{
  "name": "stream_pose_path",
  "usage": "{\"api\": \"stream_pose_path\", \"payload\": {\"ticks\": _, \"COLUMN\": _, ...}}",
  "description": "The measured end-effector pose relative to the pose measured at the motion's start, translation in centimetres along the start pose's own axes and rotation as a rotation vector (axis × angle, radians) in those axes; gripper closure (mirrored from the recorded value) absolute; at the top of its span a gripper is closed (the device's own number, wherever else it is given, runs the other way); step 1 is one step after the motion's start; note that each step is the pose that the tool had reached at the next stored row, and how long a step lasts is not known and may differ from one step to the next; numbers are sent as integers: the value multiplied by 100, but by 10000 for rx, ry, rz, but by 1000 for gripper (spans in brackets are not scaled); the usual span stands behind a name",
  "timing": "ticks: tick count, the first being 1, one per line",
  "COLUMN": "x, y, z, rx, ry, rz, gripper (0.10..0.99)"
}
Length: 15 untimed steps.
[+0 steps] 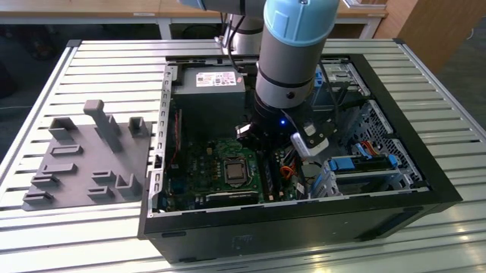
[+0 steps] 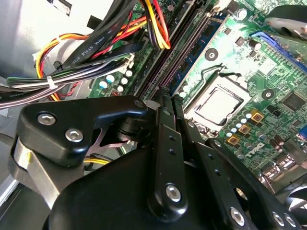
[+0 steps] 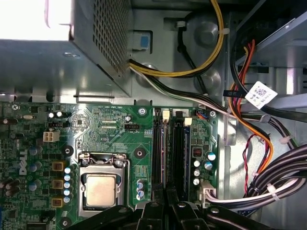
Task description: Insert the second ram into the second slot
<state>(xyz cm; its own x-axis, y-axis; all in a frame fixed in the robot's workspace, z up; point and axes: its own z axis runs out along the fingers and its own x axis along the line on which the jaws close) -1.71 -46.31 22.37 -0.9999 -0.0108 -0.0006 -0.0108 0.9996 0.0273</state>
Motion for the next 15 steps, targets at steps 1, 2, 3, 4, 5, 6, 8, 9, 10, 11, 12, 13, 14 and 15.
{"api": "stream_pose_path", "payload": {"ticks": 1, "x": 0, "y": -1, "z": 4, "rx": 1, "ry": 2, "rz": 0, "gripper": 949}}
{"api": "stream_pose_path", "payload": {"ticks": 2, "x": 0, "y": -1, "z": 8, "rx": 3, "ry": 4, "rz": 0, "gripper": 949}}
{"api": "stream_pose_path", "payload": {"ticks": 3, "x": 0, "y": -2, "z": 12, "rx": 2, "ry": 5, "rz": 0, "gripper": 949}}
{"api": "stream_pose_path", "payload": {"ticks": 4, "x": 0, "y": -3, "z": 15, "rx": 1, "ry": 7, "rz": 0, "gripper": 949}}
{"api": "stream_pose_path", "payload": {"ticks": 5, "x": 0, "y": -3, "z": 17, "rx": 3, "ry": 11, "rz": 1, "gripper": 949}}
{"api": "stream_pose_path", "payload": {"ticks": 6, "x": 0, "y": -3, "z": 19, "rx": 1, "ry": 17, "rz": 0, "gripper": 949}}
{"api": "stream_pose_path", "payload": {"ticks": 8, "x": 0, "y": -3, "z": 21, "rx": 1, "ry": 17, "rz": 0, "gripper": 949}}
{"api": "stream_pose_path", "payload": {"ticks": 9, "x": -2, "y": -3, "z": 21, "rx": 1, "ry": 17, "rz": 0, "gripper": 949}}
{"api": "stream_pose_path", "payload": {"ticks": 10, "x": -4, "y": -3, "z": 23, "rx": 1, "ry": 17, "rz": 3, "gripper": 949}}
{"api": "stream_pose_path", "payload": {"ticks": 11, "x": -6, "y": -3, "z": 23, "rx": 1, "ry": 17, "rz": 10, "gripper": 949}}
{"api": "stream_pose_path", "payload": {"ticks": 12, "x": -8, "y": -3, "z": 24, "rx": 1, "ry": 16, "rz": 21, "gripper": 949}}
{"api": "stream_pose_path", "payload": {"ticks": 13, "x": -11, "y": -3, "z": 25, "rx": 1, "ry": 16, "rz": 34, "gripper": 949}}
{"api": "stream_pose_path", "payload": {"ticks": 14, "x": -14, "y": -3, "z": 27, "rx": 1, "ry": 16, "rz": 45, "gripper": 949}}
{"api": "stream_pose_path", "payload": {"ticks": 15, "x": -17, "y": -3, "z": 28, "rx": 1, "ry": 15, "rz": 54, "gripper": 949}}
